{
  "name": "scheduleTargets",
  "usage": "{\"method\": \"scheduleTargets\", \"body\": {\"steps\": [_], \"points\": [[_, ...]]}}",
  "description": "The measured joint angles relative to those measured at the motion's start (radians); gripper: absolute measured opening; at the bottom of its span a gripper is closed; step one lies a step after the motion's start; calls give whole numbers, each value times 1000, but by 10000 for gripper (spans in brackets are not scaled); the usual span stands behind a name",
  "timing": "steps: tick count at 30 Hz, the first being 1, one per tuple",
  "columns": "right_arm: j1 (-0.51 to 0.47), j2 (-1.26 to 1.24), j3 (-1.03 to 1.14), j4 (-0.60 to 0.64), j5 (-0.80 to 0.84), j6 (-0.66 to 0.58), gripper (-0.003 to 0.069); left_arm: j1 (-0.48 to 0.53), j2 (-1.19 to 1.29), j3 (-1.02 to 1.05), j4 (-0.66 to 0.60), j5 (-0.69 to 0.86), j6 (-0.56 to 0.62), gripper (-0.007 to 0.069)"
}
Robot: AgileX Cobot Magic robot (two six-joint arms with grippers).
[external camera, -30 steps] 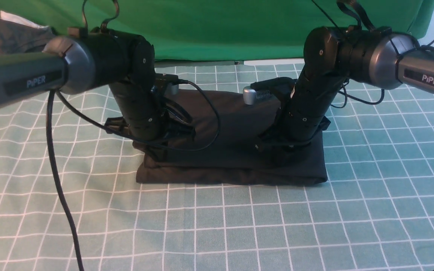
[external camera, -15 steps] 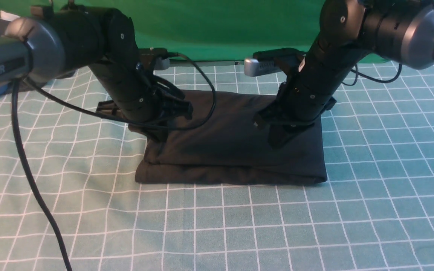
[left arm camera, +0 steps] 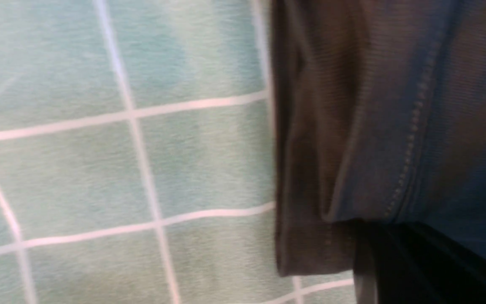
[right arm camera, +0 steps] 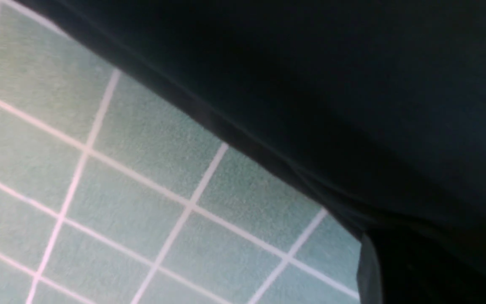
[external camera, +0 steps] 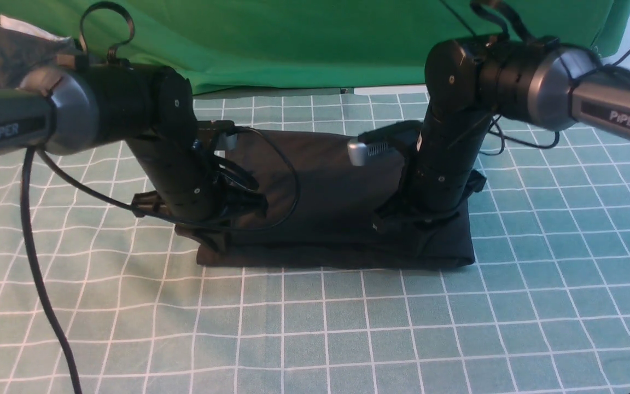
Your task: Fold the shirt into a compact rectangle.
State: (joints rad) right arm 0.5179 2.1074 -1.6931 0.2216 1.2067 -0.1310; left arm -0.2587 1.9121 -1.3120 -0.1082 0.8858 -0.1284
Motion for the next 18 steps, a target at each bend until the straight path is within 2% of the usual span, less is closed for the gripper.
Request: {"method": "scheduleTargets", "body": {"steps": [5,9,13,18], "points": [[-1,-107,0,-90,1,13,21,2,-109,0,52,18,5,12],[-24,-189,0,-146,2,26,21,48,-196,0,80,80,-3,12],[-51,-254,0,-154,3,29,21,108,-225,0,55,133,10,12],[-59,-306,0,-157,3,30,21,101,-193,0,-23,142,93,23]]}}
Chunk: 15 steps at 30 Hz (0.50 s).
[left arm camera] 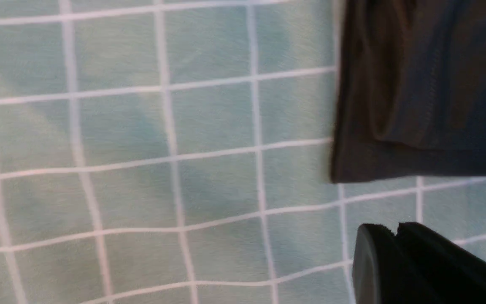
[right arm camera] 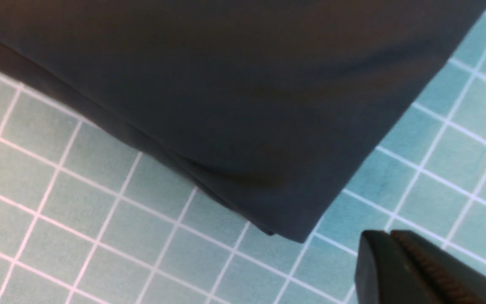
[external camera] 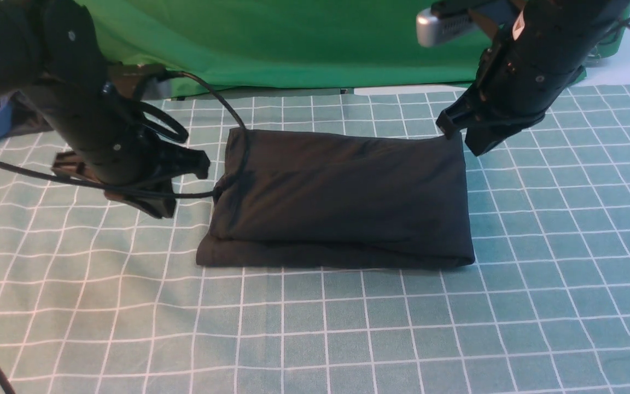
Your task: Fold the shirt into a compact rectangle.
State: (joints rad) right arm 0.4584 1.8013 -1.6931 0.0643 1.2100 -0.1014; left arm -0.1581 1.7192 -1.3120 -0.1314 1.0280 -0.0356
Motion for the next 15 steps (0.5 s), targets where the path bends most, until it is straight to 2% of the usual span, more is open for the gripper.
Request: {"method": "scheduleTargets", "body": {"steps": [4,6,7,8,9,10,15], "points": [[0,-5,0,1,1,0,21,-27,51,0,0,-46,18,95],[0,-5,0,1,0,0,21,-39,84,0,1,-60,18,168],[0,-5,0,1,0,0,21,-40,87,0,2,-60,18,168],[0,-5,0,1,0,0,21,-48,117,0,3,-64,23,249],[0,-5,0,1,0,0,21,-49,120,0,3,-64,23,249],[0,-5,0,1,0,0,21,-54,145,0,3,-72,36,317],[0,-5,0,1,0,-4,21,-59,216,0,1,-87,96,469]]}}
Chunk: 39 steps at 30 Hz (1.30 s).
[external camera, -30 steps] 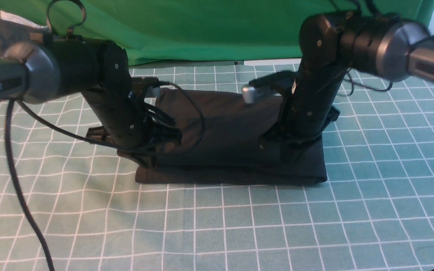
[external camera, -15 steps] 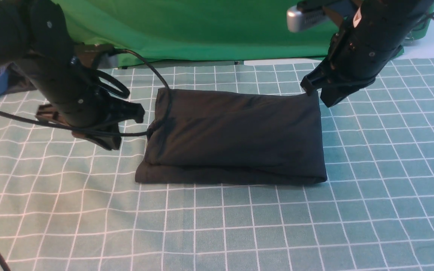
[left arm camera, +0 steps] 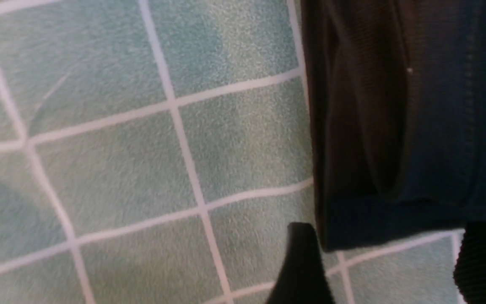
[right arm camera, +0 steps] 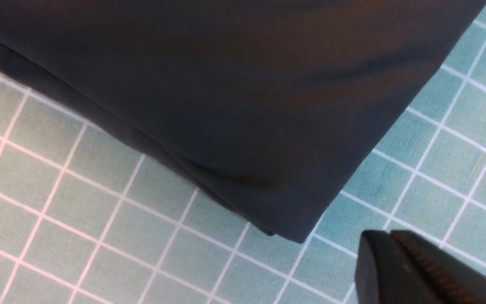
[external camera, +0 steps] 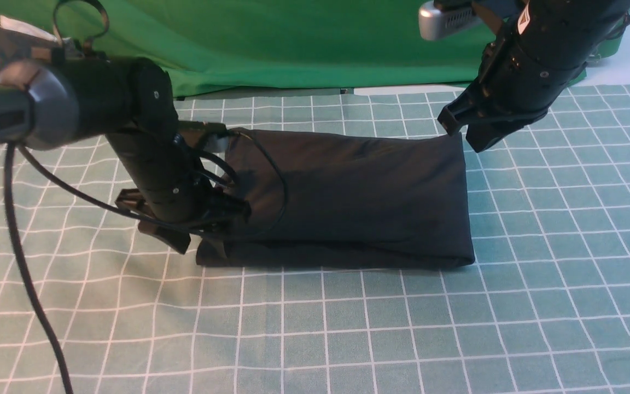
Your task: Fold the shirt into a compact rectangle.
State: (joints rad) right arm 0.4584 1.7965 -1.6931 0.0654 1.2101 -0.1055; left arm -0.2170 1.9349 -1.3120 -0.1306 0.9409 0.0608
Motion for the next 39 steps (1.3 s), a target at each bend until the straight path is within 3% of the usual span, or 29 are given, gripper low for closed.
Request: {"method": "scheduleTargets", "body": {"steps": [5,9,13,16,26,39], "points": [[0,0,0,0,-4,0,21,-2,41,0,-1,-24,52,491],[0,0,0,0,-9,-2,21,-2,43,0,-13,-51,70,397],[0,0,0,0,-11,-8,21,-3,43,0,-31,-52,103,118],[0,0,0,0,-11,-20,21,-3,42,0,-30,-48,104,44],[-70,-1,0,-1,2,-62,21,27,-85,22,41,37,-19,34],[-160,-53,1,-8,5,-94,26,27,-329,308,131,27,-166,34]]}}
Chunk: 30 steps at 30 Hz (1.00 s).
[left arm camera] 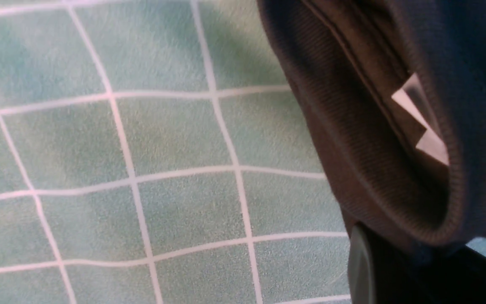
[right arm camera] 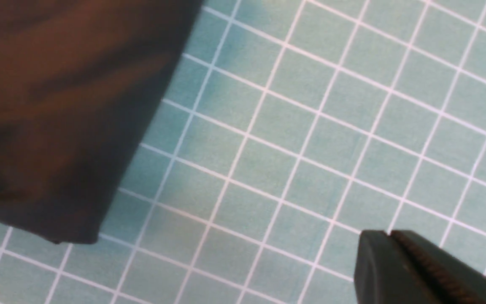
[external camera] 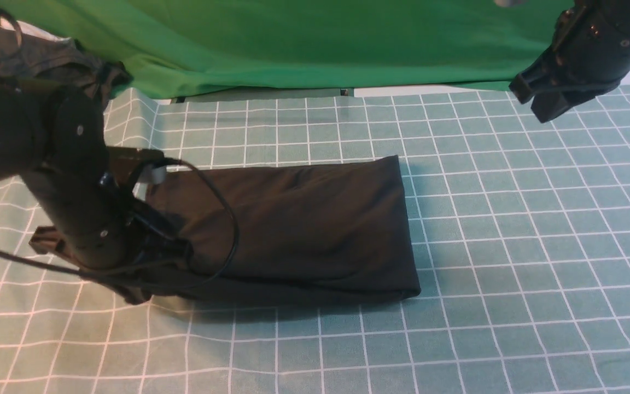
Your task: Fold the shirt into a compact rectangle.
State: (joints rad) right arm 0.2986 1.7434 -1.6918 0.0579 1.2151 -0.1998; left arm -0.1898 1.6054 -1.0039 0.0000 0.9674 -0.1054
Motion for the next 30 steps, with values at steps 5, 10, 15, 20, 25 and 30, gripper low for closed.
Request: {"method": "scheduleTargets", "body": {"steps": [5,10,15,20,25,30], "points": [[-5,-36,0,-1,1,0,27,0,-4,46,-9,-60,0,39],[-6,-124,0,-1,2,9,27,0,-4,50,21,-93,-8,130],[-8,-275,0,1,1,35,27,0,-19,40,62,-80,-29,314],[-8,-486,1,1,1,38,29,0,-122,30,58,-37,-45,340],[-8,-694,16,1,-14,57,29,0,-362,30,42,19,-47,129],[-9,-935,188,1,-192,68,19,0,-692,30,-27,27,-40,12]]}}
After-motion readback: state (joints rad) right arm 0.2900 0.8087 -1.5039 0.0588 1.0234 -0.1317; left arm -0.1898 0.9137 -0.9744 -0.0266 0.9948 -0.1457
